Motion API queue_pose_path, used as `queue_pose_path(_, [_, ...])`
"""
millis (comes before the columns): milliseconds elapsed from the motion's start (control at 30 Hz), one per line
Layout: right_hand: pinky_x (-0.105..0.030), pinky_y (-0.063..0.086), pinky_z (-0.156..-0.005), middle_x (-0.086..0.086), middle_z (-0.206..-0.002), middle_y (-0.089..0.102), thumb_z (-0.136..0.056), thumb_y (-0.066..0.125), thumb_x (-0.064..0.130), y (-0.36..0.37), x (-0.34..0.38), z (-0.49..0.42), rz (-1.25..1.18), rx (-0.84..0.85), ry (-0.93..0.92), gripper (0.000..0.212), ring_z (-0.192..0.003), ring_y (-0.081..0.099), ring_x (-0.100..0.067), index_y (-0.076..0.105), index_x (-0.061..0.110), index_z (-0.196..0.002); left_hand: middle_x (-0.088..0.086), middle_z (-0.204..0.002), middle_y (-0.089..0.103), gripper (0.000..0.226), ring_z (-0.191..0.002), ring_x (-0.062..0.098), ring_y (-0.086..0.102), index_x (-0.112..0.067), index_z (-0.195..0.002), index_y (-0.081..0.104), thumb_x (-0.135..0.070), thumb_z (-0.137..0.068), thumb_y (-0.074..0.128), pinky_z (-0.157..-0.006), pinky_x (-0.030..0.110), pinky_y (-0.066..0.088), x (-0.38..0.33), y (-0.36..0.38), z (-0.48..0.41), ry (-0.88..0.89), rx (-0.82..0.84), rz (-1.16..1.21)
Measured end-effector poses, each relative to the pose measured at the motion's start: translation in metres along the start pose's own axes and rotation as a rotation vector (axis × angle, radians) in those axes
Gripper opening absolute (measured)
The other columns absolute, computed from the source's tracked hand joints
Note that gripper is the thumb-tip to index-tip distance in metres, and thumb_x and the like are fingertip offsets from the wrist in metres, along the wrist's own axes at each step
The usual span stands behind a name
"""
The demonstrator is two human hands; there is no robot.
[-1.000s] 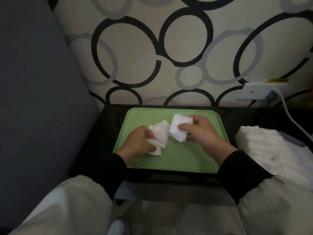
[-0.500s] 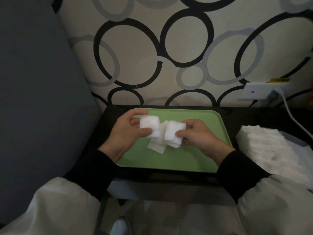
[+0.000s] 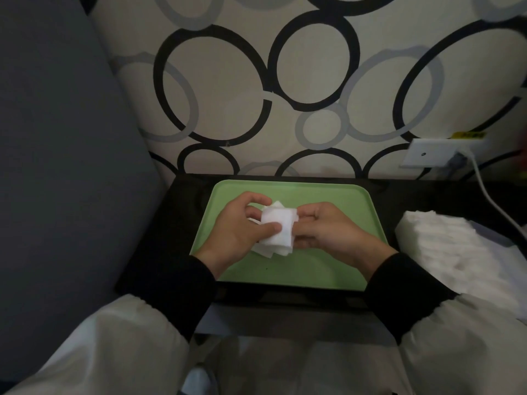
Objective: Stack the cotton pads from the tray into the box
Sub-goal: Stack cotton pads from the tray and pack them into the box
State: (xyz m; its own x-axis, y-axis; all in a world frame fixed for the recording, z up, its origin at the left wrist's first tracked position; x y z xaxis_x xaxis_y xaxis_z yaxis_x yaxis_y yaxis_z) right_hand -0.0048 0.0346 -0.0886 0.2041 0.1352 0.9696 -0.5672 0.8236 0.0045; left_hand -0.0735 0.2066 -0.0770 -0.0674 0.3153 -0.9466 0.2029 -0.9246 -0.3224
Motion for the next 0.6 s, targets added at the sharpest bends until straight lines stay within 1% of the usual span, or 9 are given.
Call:
queue_pose_path(133, [-0.041,0.061,-0.078,-0.018,-0.09,0.071,-0.091,0.056,-0.001,0.002,0.005,0.002,-0.057,0.02,0.032,0.012,-0.082,0.071,-0.03,0.068,0.001,-0.091,-0.002,-0.088,0.067,0.045,-0.067,0.013,0.062,-0.03,-0.108,0.061,-0.015,-0.074,0.086,-0.063,0.027,0.05,0.001,0.002,-0.003,0.038,-0.033,-0.103])
queue_pose_path(200, [-0.039,0.06,-0.073,-0.015,-0.091,0.072,-0.093,0.062,0.009,0.0,0.006,0.004,-0.104,0.024,0.036,0.01,-0.081,0.072,-0.028,0.068,0.001,-0.095,-0.003,-0.087,0.065,0.047,-0.068,0.012,0.059,-0.029,-0.109,0.061,-0.02,-0.072,0.088,-0.063,0.026,0.045,0.0,0.004,-0.005,0.045,-0.055,-0.133])
queue_pose_path(267, [-0.039,0.06,-0.075,-0.013,-0.099,0.074,-0.085,0.074,0.015,-0.003,0.006,0.006,-0.075,0.035,0.001,0.028,-0.088,0.073,-0.028,0.067,0.001,-0.107,-0.004,-0.085,0.064,0.047,-0.07,0.01,0.058,-0.028,-0.11,0.06,-0.027,-0.072,0.088,-0.064,0.026,0.042,0.0,0.006,-0.009,0.042,-0.067,-0.152])
queue_pose_path(300, [-0.039,0.061,-0.076,-0.013,-0.102,0.074,-0.08,0.077,0.014,-0.005,0.005,0.006,-0.068,0.023,-0.008,0.036,-0.092,0.073,-0.029,0.065,0.001,-0.112,-0.004,-0.084,0.063,0.045,-0.07,0.01,0.058,-0.027,-0.11,0.06,-0.03,-0.074,0.086,-0.065,0.026,0.042,-0.001,0.007,-0.011,0.036,-0.067,-0.141])
queue_pose_path(367, [-0.036,0.061,-0.071,-0.016,-0.105,0.074,-0.08,0.076,0.005,-0.008,0.003,0.004,-0.097,-0.069,-0.02,0.037,-0.09,0.074,-0.028,0.063,0.0,-0.115,-0.002,-0.083,0.063,0.028,-0.069,0.012,0.06,-0.025,-0.106,0.062,-0.033,-0.084,0.077,-0.065,0.028,0.044,0.001,0.011,-0.021,0.024,-0.083,-0.088])
queue_pose_path(433, [-0.031,0.061,-0.066,-0.017,-0.105,0.072,-0.085,0.071,-0.001,-0.014,0.002,0.002,-0.118,-0.249,-0.049,0.027,-0.085,0.073,-0.023,0.063,0.0,-0.111,-0.002,-0.085,0.064,0.011,-0.073,0.015,0.062,-0.023,-0.101,0.064,-0.032,-0.094,0.066,-0.066,0.028,0.044,0.004,0.013,-0.033,0.017,-0.147,-0.094])
queue_pose_path(467, [-0.033,0.061,-0.068,-0.015,-0.106,0.071,-0.086,0.07,-0.001,-0.018,0.002,0.001,-0.118,-0.35,-0.059,0.022,-0.086,0.072,-0.023,0.063,0.003,-0.107,-0.003,-0.088,0.064,0.008,-0.08,0.016,0.063,-0.023,-0.1,0.065,-0.029,-0.095,0.064,-0.069,0.027,0.045,0.007,0.013,-0.04,0.013,-0.177,-0.14])
queue_pose_path(533, [-0.04,0.061,-0.079,-0.01,-0.104,0.07,-0.088,0.068,0.002,-0.026,0.0,-0.002,-0.11,-0.504,-0.061,0.016,-0.094,0.07,-0.025,0.063,0.013,-0.098,-0.004,-0.1,0.066,0.012,-0.095,0.017,0.062,-0.022,-0.106,0.067,-0.026,-0.095,0.064,-0.08,0.028,0.047,0.015,0.015,-0.053,-0.032,-0.17,-0.282])
queue_pose_path(600, [-0.046,0.059,-0.085,-0.005,-0.098,0.068,-0.089,0.066,0.004,-0.029,-0.001,-0.004,-0.095,-0.565,-0.057,0.015,-0.097,0.068,-0.026,0.062,0.018,-0.094,0.0,-0.115,0.065,0.028,-0.107,0.021,0.058,-0.022,-0.118,0.065,-0.034,-0.093,0.065,-0.093,0.036,0.049,0.022,0.019,-0.063,-0.101,-0.112,-0.477])
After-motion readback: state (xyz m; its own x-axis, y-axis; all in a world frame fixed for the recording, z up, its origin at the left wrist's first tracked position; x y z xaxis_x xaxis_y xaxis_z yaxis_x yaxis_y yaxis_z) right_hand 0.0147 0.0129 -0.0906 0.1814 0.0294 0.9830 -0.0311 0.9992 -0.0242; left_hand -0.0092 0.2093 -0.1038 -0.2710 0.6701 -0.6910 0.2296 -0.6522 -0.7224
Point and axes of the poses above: each hand's wrist, its own z-axis away from the middle knuckle, its own y-axis out of the palm, x = y × z, the point moved 1 cm from there along -z, towards the middle knuckle
